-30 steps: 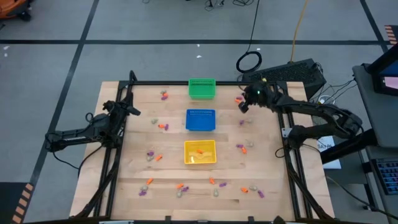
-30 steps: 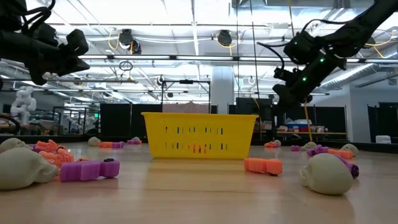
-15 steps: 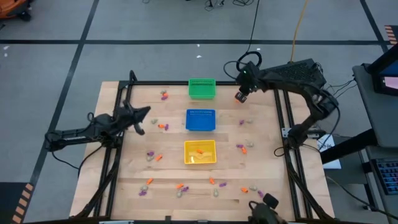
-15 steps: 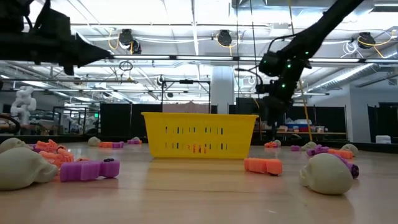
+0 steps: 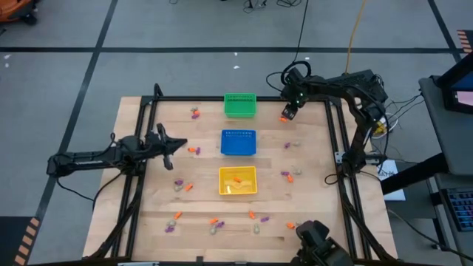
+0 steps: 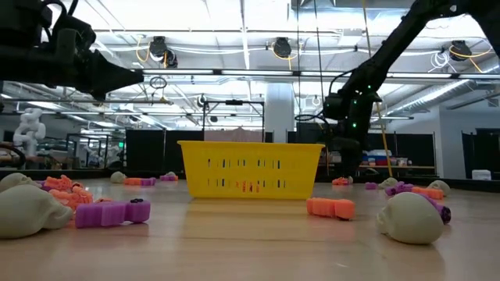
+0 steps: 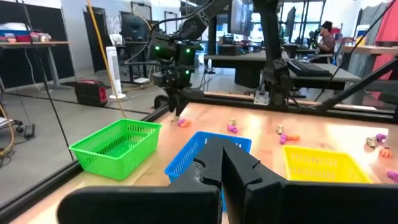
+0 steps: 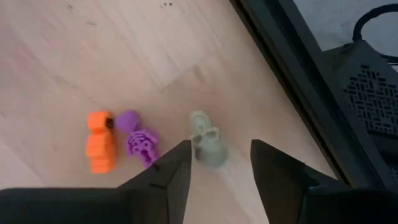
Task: Sort Halloween decoration
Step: Put the white skull toy into the green bin
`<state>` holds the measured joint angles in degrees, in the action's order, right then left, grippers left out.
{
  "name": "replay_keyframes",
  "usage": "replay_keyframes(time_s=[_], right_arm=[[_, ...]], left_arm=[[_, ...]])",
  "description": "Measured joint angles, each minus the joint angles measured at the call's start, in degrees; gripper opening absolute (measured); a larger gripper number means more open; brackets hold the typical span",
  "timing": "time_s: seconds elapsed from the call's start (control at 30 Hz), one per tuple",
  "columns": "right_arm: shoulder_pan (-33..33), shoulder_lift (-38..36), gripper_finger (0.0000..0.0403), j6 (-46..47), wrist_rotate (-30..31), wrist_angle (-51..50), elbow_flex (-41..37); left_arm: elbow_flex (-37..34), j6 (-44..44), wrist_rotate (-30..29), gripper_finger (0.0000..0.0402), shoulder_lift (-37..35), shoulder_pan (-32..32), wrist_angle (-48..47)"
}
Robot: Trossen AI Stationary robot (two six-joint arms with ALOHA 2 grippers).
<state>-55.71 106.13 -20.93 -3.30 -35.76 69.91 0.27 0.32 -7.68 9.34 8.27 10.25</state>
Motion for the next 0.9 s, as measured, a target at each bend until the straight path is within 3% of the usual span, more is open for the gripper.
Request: replay_keyframes(time_s=[0.3,0.63,0.73,0.9], right_arm=[[-0.2,3.3,0.0120,-1.5,-1.5,-0.3,0.3],[-0.1,2.2,0.0040,-4.0,-1.3,-0.7,0.0],[0.4,0.5,0.0038,-3.9,-1.1,-2.4,-0.1],[2.9,-3.5,0.0042,-3.2,-1.2,-4.6,-0.1]], left_arm=[[0.0,-0.1,0.0,0.0000,1.8,0.0,1.4],[0.0,-1.8,-2.4,0.0000,3.0,0.0,1.3],[0.0,-4.3,-6.2,0.0000,3.0,0.0,1.3],[0.0,-6.8,-7.0,0.0000,4.0,0.0,1.2]])
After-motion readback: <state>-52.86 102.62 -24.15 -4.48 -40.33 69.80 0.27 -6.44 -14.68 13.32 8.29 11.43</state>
